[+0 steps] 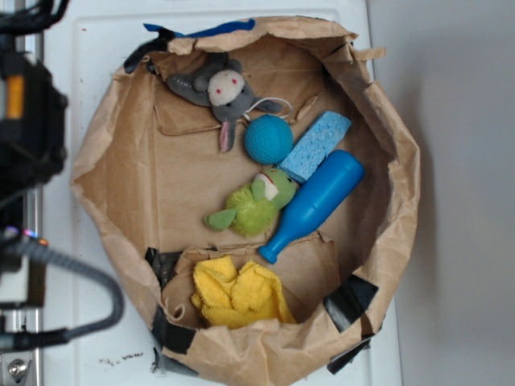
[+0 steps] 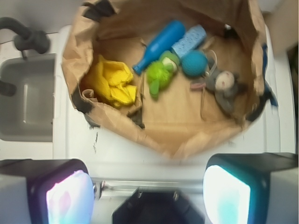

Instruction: Grab the gray animal.

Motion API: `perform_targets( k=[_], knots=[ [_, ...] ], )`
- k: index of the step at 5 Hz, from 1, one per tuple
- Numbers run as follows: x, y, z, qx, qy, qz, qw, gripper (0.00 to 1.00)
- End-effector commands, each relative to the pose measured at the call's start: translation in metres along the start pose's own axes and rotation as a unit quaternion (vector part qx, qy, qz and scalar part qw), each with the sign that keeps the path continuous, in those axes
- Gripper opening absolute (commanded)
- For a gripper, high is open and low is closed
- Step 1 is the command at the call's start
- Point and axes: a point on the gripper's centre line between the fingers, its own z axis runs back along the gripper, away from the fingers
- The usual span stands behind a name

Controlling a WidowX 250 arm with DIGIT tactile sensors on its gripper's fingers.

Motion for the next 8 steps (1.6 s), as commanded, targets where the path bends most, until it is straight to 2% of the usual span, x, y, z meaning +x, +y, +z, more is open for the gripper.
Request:
perform_targets(
  k=[1, 2, 3, 4, 8],
  knots=[
    [0.029, 0.018, -0.012, 0.019, 0.010, -0.081, 0.996, 1.00],
    [0.042, 0.013, -0.029, 0.034, 0.023, -0.129, 0.991, 1.00],
    [0.053, 0.011, -0.058, 0.031, 0.061, -0.180, 0.981, 1.00],
    [0.056, 0.020, -0.072, 0.030, 0.075, -0.213, 0.974, 1.00],
    [0.056, 0.020, -0.072, 0.030, 0.075, -0.213, 0.974, 1.00]
  ],
)
